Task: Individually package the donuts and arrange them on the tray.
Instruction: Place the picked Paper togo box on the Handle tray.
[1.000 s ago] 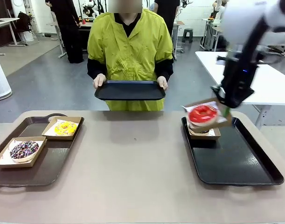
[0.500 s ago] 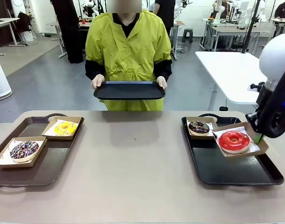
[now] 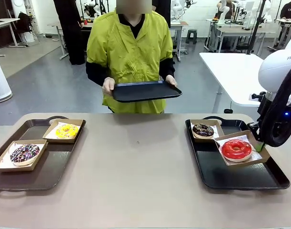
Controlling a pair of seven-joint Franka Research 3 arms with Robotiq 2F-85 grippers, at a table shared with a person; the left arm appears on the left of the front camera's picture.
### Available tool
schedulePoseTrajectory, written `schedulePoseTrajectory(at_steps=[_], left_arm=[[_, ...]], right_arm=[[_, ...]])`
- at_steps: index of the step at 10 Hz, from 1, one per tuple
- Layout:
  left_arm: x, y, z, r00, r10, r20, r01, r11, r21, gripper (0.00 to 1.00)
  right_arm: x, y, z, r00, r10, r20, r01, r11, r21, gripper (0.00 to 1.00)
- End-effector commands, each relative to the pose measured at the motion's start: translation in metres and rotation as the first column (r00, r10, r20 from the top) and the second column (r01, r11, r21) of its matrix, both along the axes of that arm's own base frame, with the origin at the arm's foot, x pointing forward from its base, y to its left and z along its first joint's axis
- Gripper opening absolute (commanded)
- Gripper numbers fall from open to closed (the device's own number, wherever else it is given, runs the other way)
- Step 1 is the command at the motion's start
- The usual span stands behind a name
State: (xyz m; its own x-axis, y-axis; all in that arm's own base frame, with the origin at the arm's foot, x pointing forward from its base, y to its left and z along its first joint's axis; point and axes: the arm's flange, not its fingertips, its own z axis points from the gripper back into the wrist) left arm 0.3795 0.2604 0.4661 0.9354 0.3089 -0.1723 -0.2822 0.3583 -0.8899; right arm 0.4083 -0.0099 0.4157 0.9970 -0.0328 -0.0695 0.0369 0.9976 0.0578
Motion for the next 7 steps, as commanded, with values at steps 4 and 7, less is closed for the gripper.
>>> schedulePoseTrajectory(at_steps=[4,7], left_arm=[[-0.002,0.000,0.003,1.000,0.001,0.006,-0.001,1.000,-0.002,1.00],[-0.002,0.000,0.003,1.000,0.001,0.006,-0.001,1.000,-0.002,1.00]], right_arm=[[-0.004,-0.002,0.006,1.000,-0.004,0.003,0.004,1.000,0.002,0.01],[0.010,0.002,-0.022,1.000,-0.021,0.002,0.021,1.000,0.008,0.01]])
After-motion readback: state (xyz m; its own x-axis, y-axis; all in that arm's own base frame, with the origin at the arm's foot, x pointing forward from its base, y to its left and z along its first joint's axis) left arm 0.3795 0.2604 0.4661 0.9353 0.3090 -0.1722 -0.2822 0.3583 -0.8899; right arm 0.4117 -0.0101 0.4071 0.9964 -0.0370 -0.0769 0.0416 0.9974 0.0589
